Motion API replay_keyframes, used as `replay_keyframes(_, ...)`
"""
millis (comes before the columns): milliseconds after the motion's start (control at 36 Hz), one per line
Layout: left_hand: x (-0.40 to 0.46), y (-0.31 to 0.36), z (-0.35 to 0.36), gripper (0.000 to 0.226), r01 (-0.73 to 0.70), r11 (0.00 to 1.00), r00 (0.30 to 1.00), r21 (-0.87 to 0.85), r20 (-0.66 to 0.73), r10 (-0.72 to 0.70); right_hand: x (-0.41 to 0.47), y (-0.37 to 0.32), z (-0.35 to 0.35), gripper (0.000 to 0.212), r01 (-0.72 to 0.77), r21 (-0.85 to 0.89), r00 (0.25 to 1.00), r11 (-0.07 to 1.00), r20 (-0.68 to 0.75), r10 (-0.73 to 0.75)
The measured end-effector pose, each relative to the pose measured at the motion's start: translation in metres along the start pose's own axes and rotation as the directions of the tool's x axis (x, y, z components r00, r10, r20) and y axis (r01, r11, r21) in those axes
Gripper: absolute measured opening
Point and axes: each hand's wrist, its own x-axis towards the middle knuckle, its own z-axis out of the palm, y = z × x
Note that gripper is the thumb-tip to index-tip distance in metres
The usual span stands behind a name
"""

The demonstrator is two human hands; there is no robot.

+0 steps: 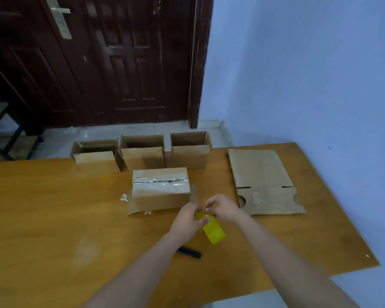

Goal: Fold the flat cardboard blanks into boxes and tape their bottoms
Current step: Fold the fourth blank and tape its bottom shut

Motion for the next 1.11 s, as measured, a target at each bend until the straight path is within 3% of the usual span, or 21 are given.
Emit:
replay_keyframes(167, -0.003, -0.023, -0.001, 0.074, 0.039, 0.997, 0.996, -0.071, 0.087, -0.033, -0.001, -0.010, 0.008, 0.021, 0.053, -0.002, 0.999, 0.999, -0.013, -0.053)
replay_keyframes(306, -0.005, -0.023, 0.004, 0.038, 0.084, 0.970, 0.996, -0.229, 0.014, -0.083, 0.001, -0.022, 0.021, 0.011, 0.092, -0.016, 0.994, 0.996, -0.064, -0.093)
replay_keyframes(389, -0.003, -0.024, 0.005, 0.036, 0.101, 0.965, 0.995, -0.241, 0.009, -0.101, 0.002, -0.028, 0.023, 0.029, 0.118, 0.042, 0.990, 0.992, -0.079, -0.115)
replay_keyframes(472, 0.000, -0.030, 0.001, 0.028, 0.117, 0.971, 0.993, -0.211, 0.037, -0.112, -0.004, -0.028, 0.024, 0.031, 0.133, 0.212, 0.991, 0.968, -0.026, -0.131)
replay_keyframes(556, -0.002, -0.039, 0.004, 0.035, 0.150, 0.977, 0.983, -0.151, 0.128, -0.132, -0.007, -0.031, 0.027, 0.031, 0.155, 0.252, 0.984, 0.955, 0.048, -0.172)
replay_keyframes(639, -0.002, -0.041, 0.010, 0.031, 0.214, 0.949, 0.968, -0.233, 0.182, -0.173, -0.003, -0.032, 0.027, 0.028, 0.140, 0.252, 0.986, 0.957, 0.057, -0.159)
replay_keyframes(722, -0.003, -0.036, 0.016, 0.014, 0.252, 0.915, 0.959, -0.315, 0.209, -0.193, 0.004, -0.031, 0.032, 0.023, 0.130, 0.183, 0.987, 0.974, 0.066, -0.144)
replay_keyframes(861, -0.007, -0.032, 0.029, 0.050, 0.253, 0.903, 0.953, -0.347, 0.249, -0.172, 0.015, -0.025, 0.042, 0.026, 0.097, -0.004, 0.994, 0.995, 0.059, -0.097)
replay_keyframes(944, -0.006, -0.034, 0.039, 0.045, 0.217, 0.899, 0.965, -0.381, 0.223, -0.139, 0.014, -0.025, 0.042, 0.026, 0.170, -0.163, 0.985, 0.972, 0.041, -0.165)
replay_keyframes(1028, -0.003, -0.037, 0.035, 0.021, 0.202, 0.924, 0.969, -0.325, 0.203, -0.141, 0.012, -0.019, 0.046, 0.025, 0.194, -0.291, 0.981, 0.937, 0.053, -0.187)
replay_keyframes(1111, -0.002, -0.054, 0.022, 0.026, 0.230, 0.960, 0.940, -0.158, 0.290, -0.178, 0.010, -0.013, 0.061, 0.021, 0.229, -0.364, 0.973, 0.903, 0.103, -0.205)
